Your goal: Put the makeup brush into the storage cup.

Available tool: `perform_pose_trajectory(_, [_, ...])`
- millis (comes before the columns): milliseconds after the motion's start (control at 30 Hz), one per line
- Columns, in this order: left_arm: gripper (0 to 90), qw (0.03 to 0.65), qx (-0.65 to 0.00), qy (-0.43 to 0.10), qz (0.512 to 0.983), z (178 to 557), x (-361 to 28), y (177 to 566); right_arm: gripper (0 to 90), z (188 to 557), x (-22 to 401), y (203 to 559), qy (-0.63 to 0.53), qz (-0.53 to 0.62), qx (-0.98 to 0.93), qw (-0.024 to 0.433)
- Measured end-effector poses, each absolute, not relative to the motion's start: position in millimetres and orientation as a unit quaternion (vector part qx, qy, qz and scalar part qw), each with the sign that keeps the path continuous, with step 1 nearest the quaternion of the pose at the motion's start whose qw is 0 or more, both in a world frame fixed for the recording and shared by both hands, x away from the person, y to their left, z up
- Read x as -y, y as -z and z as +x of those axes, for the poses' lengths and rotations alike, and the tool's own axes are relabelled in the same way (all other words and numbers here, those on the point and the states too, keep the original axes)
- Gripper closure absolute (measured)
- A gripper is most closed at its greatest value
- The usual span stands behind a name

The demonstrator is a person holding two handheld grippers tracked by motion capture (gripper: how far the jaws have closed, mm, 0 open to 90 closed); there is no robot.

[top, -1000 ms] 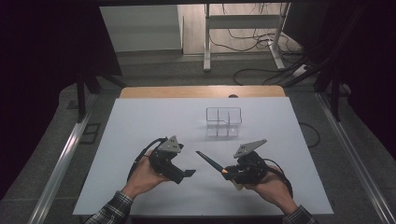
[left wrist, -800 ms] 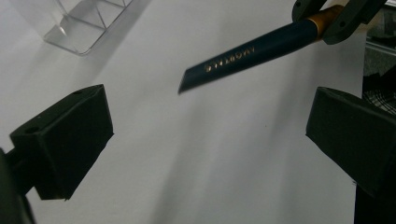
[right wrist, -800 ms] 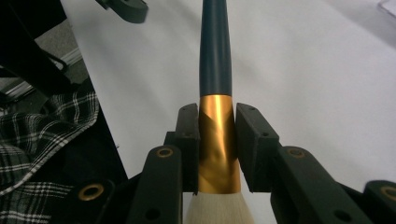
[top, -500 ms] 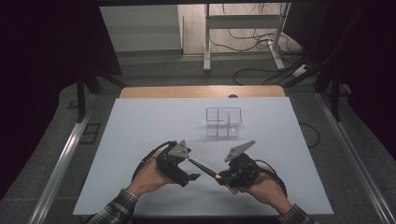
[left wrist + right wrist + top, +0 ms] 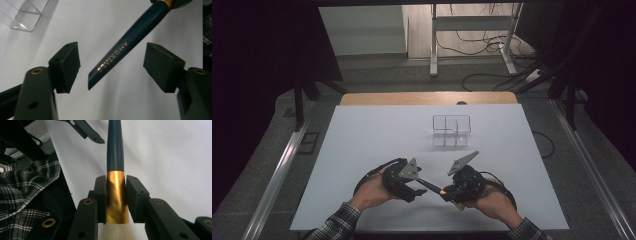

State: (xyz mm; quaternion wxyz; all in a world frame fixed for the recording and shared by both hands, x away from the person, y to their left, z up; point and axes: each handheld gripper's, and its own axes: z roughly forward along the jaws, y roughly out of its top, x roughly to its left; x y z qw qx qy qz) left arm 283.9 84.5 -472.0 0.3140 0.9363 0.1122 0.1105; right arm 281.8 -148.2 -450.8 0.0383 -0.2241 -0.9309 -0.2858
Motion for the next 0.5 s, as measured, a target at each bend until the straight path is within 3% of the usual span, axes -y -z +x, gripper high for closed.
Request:
perform_pose_trajectory(367, [44.6, 0.300, -0.084, -0.117, 0.943, 279.2, -79.8, 474.8, 71.7, 280.3, 143.2, 451.4, 0.276, -0.219, 0.935, 0.049])
perform_pose_trajectory(500, [57.2, 0.296, -0.066, -0.116, 0.946, 277.2, -78.8, 476.3, 71.6, 279.7, 142.2, 452.4, 0.275, -0.218, 0.935, 0.051])
